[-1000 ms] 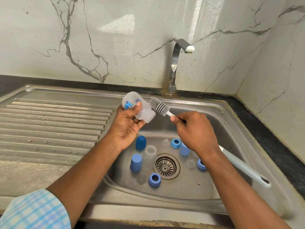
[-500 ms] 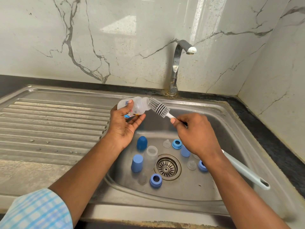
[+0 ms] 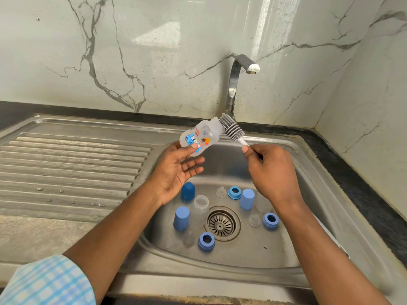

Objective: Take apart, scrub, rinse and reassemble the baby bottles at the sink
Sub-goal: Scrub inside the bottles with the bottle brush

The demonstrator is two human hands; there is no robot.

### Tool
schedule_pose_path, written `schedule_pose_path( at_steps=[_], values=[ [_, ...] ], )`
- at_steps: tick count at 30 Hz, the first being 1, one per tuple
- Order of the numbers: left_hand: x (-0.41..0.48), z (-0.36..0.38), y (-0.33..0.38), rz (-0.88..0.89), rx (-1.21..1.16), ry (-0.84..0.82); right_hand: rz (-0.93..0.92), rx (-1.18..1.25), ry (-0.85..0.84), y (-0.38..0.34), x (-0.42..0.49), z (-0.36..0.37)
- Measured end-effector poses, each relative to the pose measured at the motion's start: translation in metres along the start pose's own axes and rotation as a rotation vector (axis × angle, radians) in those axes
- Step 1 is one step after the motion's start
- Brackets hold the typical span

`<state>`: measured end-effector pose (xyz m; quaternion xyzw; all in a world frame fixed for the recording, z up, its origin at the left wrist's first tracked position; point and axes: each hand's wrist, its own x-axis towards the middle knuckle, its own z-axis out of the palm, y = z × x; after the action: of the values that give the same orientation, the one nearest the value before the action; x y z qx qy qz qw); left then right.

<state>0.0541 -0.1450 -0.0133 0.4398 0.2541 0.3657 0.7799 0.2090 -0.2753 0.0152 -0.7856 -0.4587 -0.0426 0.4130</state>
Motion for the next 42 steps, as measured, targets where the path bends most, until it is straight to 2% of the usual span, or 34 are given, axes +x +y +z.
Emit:
schedule_pose_path(
  at_steps=[6,9,12,15,20,23,26,28,30,35,37,40,42],
  values=[
    [-0.001,0.003,-0.007,0.071,0.110,-0.039,0.015,-0.055,0.032,0.010,0.006,-0.002],
    [0.003,0.001,-0.008,0.124,0.096,-0.002,0.004,-0.113,0.065,0.011,0.006,-0.004],
    [0.005,-0.002,-0.009,0.195,0.181,0.083,-0.097,-0.084,0.123,0.005,0.005,-0.007],
    [0.005,-0.001,-0.010,0.271,0.299,0.138,-0.146,-0.101,0.065,0.001,0.002,-0.002],
    [0.004,0.001,-0.013,0.412,0.487,0.163,-0.059,-0.097,0.005,0.011,0.005,0.006],
    [0.006,-0.002,-0.014,0.463,0.577,0.198,-0.135,-0.036,-0.024,0.000,-0.003,0.007],
    [0.007,-0.006,-0.012,0.496,0.616,0.251,-0.240,-0.078,-0.150,-0.021,-0.017,0.017],
    [0.006,-0.006,-0.010,0.509,0.637,0.288,-0.265,-0.144,-0.158,-0.029,-0.020,0.022],
    [0.006,-0.005,-0.010,0.504,0.641,0.308,-0.246,-0.148,-0.091,-0.030,-0.016,0.024],
    [0.005,0.001,-0.017,0.495,0.618,0.245,-0.063,-0.138,0.037,-0.005,0.002,0.011],
    [0.004,0.001,-0.017,0.481,0.609,0.244,-0.092,-0.063,-0.018,-0.003,0.000,0.006],
    [0.005,-0.003,-0.014,0.455,0.581,0.270,-0.213,-0.008,-0.201,-0.015,-0.013,0.008],
    [0.004,-0.005,-0.012,0.441,0.573,0.271,-0.247,-0.043,-0.206,-0.020,-0.013,0.009]
  ],
)
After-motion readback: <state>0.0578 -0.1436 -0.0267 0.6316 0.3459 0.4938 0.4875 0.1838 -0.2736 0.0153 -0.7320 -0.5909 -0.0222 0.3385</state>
